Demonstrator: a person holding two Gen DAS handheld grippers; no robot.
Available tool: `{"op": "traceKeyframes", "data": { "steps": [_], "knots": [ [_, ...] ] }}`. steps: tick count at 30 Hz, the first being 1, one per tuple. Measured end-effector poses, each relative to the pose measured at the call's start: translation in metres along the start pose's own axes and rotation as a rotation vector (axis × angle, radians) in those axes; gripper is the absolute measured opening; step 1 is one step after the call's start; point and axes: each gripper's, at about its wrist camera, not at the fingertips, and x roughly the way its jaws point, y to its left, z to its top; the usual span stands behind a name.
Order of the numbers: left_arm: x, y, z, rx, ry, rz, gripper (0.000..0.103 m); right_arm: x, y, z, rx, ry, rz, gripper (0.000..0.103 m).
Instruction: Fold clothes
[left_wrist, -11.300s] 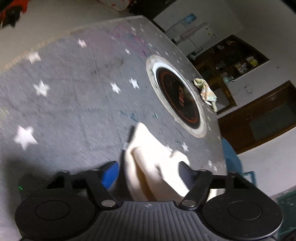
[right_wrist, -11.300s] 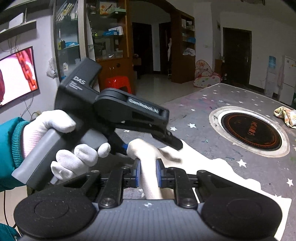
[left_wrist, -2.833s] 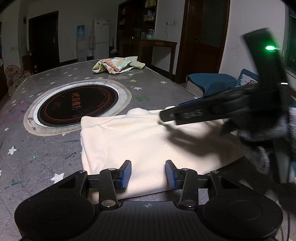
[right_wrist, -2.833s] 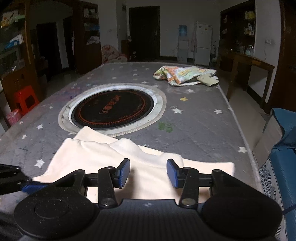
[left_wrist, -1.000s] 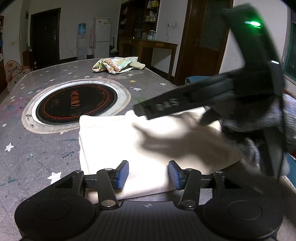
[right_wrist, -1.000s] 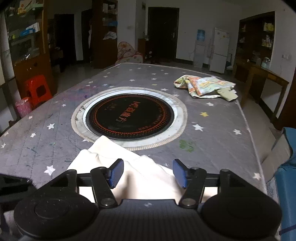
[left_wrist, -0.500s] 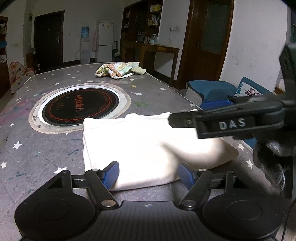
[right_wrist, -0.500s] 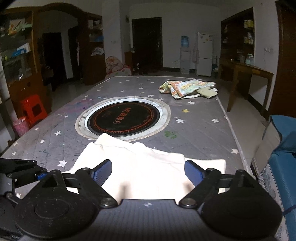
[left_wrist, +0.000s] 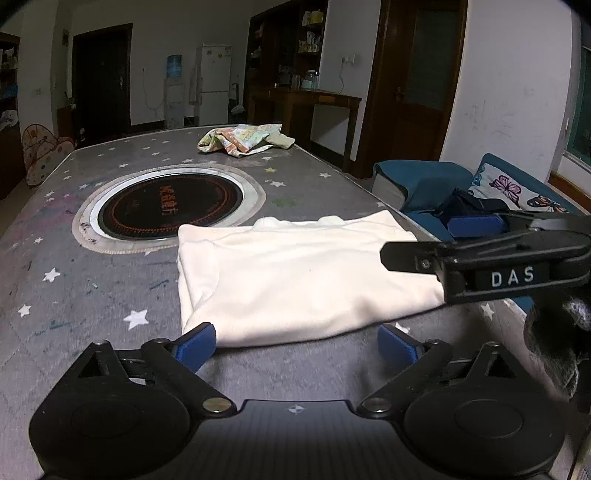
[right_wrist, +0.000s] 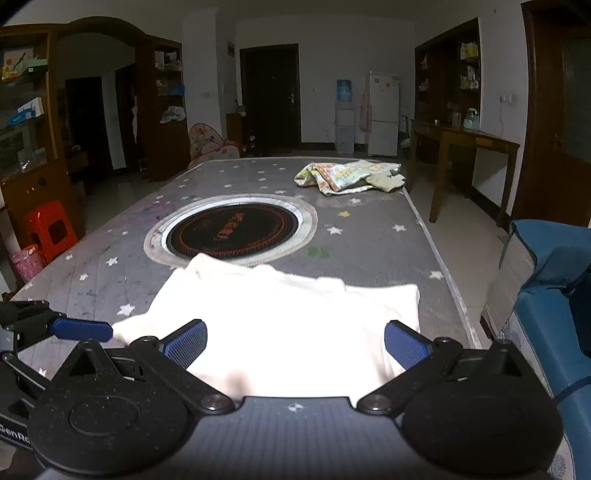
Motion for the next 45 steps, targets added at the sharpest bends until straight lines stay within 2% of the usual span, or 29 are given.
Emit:
{"op": "traceKeyframes", "data": {
  "steps": [4,25,45],
  "knots": [
    [-0.006,0.001,-0.004,-0.008,0.002,0.009,0.103,-0.007,0.002,-0.008,0.003,0.004,-0.013,0.103],
    [-0.022,0.006,-0.026,-0.030,0.019,0.091,0.103,-0.026,0.015,-0.036,0.022,0.045,-0.014,0.103],
    [-0.036,0.001,-0.034,-0.047,0.011,0.100,0.103,-0.041,0.021,-0.045,0.029,0.038,-0.034,0.103]
  ]
}}
